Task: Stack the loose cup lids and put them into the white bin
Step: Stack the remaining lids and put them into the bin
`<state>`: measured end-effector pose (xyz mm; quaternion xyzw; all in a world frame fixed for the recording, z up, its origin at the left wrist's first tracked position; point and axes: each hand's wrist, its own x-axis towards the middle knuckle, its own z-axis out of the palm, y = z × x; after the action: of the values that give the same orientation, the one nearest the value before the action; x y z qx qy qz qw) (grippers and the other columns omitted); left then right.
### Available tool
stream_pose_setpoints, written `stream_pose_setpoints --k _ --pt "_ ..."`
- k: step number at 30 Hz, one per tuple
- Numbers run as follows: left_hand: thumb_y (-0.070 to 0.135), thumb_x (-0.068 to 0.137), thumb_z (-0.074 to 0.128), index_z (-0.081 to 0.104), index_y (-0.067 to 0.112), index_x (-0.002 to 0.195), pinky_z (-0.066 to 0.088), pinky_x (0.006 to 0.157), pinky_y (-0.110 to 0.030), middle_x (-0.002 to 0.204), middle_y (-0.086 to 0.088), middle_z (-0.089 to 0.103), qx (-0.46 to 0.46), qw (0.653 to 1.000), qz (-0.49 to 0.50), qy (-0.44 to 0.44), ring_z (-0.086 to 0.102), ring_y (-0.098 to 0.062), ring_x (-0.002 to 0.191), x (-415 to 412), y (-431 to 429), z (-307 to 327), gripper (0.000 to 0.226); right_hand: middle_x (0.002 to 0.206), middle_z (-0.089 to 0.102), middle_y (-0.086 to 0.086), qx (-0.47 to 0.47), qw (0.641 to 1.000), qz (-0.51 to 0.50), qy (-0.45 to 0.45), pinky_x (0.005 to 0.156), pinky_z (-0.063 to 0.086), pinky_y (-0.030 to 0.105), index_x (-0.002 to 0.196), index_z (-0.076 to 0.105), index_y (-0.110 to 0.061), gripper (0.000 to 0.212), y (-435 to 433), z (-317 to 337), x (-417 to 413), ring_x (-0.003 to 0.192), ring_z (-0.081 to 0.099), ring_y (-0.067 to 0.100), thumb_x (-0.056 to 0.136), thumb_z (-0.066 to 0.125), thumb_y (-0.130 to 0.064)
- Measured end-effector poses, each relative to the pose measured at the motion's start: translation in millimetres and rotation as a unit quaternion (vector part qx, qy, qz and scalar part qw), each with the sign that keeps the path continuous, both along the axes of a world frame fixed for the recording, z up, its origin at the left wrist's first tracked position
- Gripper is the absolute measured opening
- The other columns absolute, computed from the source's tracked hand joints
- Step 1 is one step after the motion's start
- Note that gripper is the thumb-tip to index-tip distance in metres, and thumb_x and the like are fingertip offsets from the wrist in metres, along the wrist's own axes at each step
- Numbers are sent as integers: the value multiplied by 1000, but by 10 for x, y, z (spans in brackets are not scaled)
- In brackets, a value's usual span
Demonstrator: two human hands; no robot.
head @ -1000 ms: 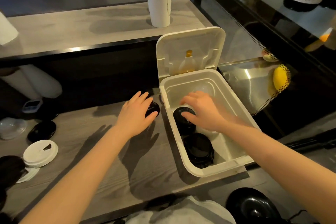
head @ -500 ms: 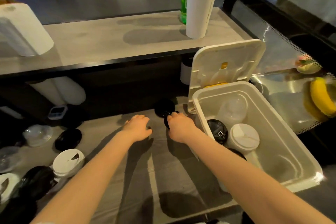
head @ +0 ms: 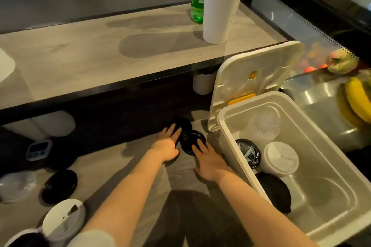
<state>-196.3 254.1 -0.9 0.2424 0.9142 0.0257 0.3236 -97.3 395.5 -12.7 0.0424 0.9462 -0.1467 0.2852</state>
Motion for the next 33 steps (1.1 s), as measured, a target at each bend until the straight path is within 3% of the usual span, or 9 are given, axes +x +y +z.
stream_pose_setpoints --k 3,7,11,14,17,20,25,29,33 --pt "26 95 48 3 27 152 10 116 -49 159 4 -13 36 999 19 24 -9 -24 146 141 -41 -54 73 160 -1 2 -15 997 -16 80 117 12 36 152 14 -17 66 -5 -68 107 146 0 27 95 47 -20" --pt "32 93 48 19 25 149 13 116 -46 159 -3 1 58 993 25 97 1 -27 146 392 -132 -79 63 153 24 7 -44 982 -49 179 115 18 33 141 40 -15 52 -27 -112 230 142 16 27 91 50 -21" --pt "33 93 48 37 20 134 16 115 -44 154 -4 14 88 988 49 121 7 -25 144 566 -196 -96 44 147 31 11 -61 968 -76 231 111 26 34 126 53 -12 42 -46 -119 197 136 27 28 86 58 -24" --pt "36 90 54 36 17 132 20 114 -41 151 -5 22 130 980 84 127 17 -23 141 499 -207 -81 50 153 20 8 -94 963 -108 229 112 25 32 131 43 -12 56 -23 -90 49 139 25 26 81 67 -24" --pt "37 79 69 17 15 147 14 116 -45 158 -2 10 162 976 110 91 7 -21 146 347 -175 -63 88 158 7 4 -127 968 -120 182 117 18 33 146 23 -15 86 19 -144 -111 145 12 23 77 73 -23" --pt "37 71 76 6 17 151 19 117 -48 157 -7 16 137 983 113 37 8 -24 146 203 -124 -105 108 157 13 4 -110 981 -89 136 119 14 35 150 15 -15 92 30 -223 -167 145 11 25 77 72 -23" --pt "36 70 77 10 16 151 23 115 -41 154 -9 21 122 983 134 19 17 -28 142 227 -87 -156 107 141 37 6 -113 975 -100 161 112 26 31 143 30 -14 83 18 -220 -135 133 31 24 73 74 -21" --pt "37 67 78 15 18 148 25 115 -43 152 -10 16 110 977 183 6 14 -30 142 365 -162 -155 104 136 32 8 -117 976 -122 138 109 33 36 145 25 -15 91 -6 -189 -55 129 32 27 69 76 -21" --pt "34 67 81 24 13 138 36 107 -39 141 -8 25 174 944 281 -12 33 -28 132 537 -319 -104 93 134 32 6 -177 955 -188 144 107 37 36 140 31 -16 90 -28 -114 43 126 38 27 64 79 -23"
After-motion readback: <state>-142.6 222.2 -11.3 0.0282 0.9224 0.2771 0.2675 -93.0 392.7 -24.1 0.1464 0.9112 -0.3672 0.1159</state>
